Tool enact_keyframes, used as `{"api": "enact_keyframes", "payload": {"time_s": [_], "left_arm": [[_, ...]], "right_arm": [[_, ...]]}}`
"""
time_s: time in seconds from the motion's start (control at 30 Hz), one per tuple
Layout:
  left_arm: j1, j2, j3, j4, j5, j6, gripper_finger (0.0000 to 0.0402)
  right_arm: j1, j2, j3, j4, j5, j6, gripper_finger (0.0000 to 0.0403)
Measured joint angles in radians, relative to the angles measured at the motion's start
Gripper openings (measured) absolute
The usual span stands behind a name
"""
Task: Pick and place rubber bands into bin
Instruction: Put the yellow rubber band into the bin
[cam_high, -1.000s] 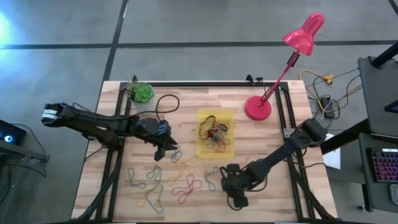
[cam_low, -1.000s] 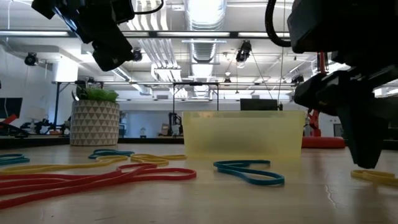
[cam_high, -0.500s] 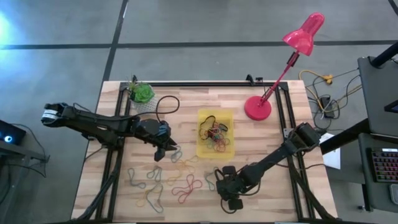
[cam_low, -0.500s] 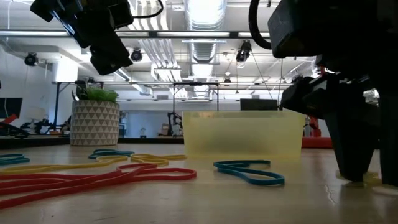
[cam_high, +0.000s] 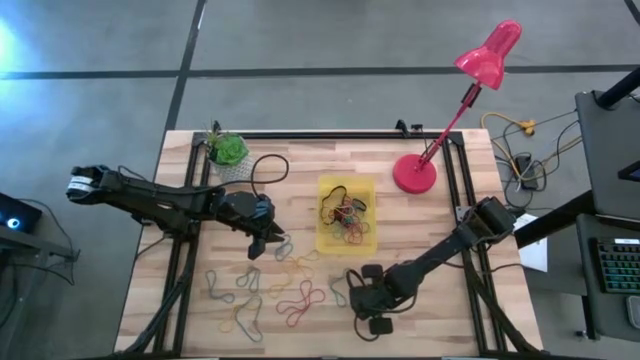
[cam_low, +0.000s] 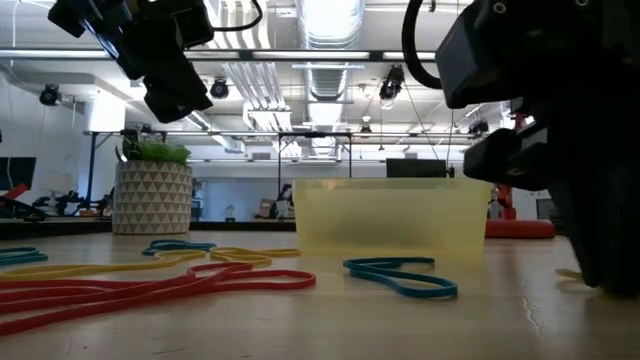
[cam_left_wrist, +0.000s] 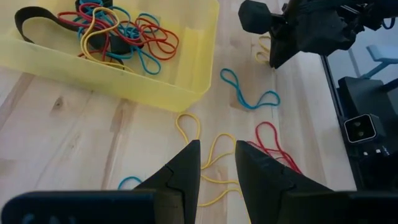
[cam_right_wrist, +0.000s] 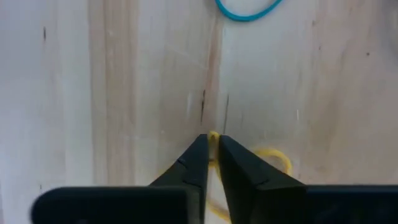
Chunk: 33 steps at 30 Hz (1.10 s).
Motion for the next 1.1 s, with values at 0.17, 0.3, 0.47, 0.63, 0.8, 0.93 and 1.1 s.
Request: {"api": "enact_keyframes", "payload": {"time_s": [0.17, 0.3, 0.47, 0.63, 0.8, 0.93, 1.1], "left_arm": [[0.0, 0.0, 0.0, 0.008, 0.0, 0.0, 0.0086], [0.0, 0.0, -0.001, 0.029, 0.0, 0.0, 0.0086], [-0.001, 0.0, -0.001, 0.03, 0.0, 0.0, 0.0086], [0.0, 0.0, -0.001, 0.037, 0.0, 0.001, 0.0086], [0.0, 0.0, -0.001, 0.047, 0.0, 0.008, 0.0086], [0.0, 0.0, -0.002, 0.049, 0.0, 0.01, 0.0086], [0.0, 0.0, -0.002, 0.05, 0.0, 0.01, 0.0086]], "right_arm": [[0.002, -0.016, -0.005, -0.009, -0.007, 0.001, 0.0009], [0.003, -0.032, -0.008, -0.032, -0.008, 0.025, 0.0008], [0.011, -0.082, -0.01, -0.041, -0.005, 0.039, 0.0008], [0.014, -0.139, -0.01, -0.039, 0.006, 0.044, 0.0008], [0.017, -0.204, -0.009, -0.038, 0.035, 0.046, 0.0008], [0.018, -0.266, -0.007, -0.036, 0.073, 0.074, 0.0008], [0.017, -0.359, -0.007, -0.038, 0.175, 0.083, 0.0008]]}}
